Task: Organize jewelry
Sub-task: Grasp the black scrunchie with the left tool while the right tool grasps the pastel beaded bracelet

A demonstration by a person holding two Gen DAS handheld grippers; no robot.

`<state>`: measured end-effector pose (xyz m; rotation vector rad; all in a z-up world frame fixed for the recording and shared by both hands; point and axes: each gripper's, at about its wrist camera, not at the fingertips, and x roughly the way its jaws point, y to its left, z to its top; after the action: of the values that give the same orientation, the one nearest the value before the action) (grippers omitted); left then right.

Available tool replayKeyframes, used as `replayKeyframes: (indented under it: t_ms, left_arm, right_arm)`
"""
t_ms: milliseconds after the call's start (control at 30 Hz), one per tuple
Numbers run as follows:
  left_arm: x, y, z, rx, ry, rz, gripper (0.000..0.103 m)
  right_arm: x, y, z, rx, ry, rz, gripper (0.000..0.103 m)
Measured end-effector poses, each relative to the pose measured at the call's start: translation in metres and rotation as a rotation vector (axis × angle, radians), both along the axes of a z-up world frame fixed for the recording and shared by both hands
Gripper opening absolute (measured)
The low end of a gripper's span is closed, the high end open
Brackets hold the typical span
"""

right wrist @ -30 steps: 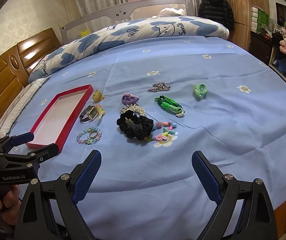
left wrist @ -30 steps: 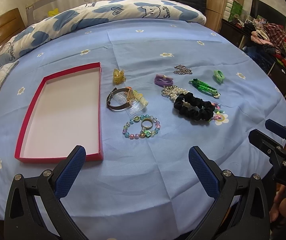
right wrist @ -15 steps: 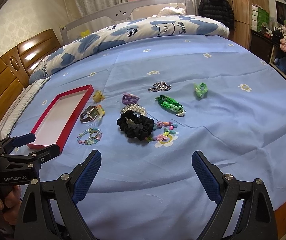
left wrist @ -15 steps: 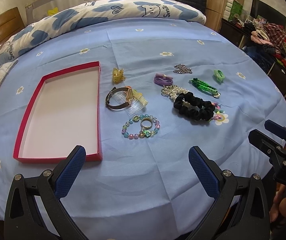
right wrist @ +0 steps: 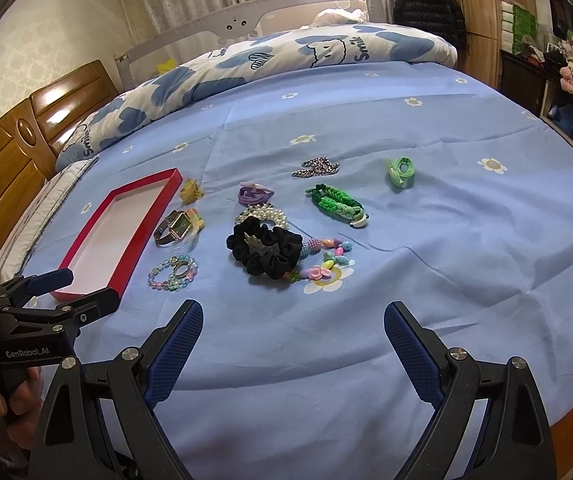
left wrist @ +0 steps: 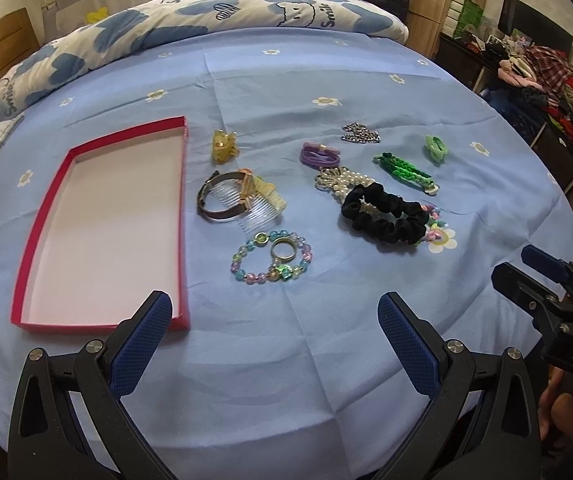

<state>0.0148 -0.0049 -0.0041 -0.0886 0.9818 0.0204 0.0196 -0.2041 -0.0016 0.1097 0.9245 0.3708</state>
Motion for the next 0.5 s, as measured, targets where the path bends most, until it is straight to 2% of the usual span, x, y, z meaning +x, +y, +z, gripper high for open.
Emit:
replayKeyframes:
  t_ms: [367,500]
  left_arm:
    - [0.036,-0.006,-0.014,-0.066,0.028,-0.029,0.103]
    - [0.054,-0.012,-0.019,-0.083,0.033,-0.048,0.099]
  right_arm:
    - [0.026,-0.015,-0.022,0.032,0.050,-0.026,0.091]
    - [0.038,-0.021,-0.031,0.040,0.071,-0.037,0.078]
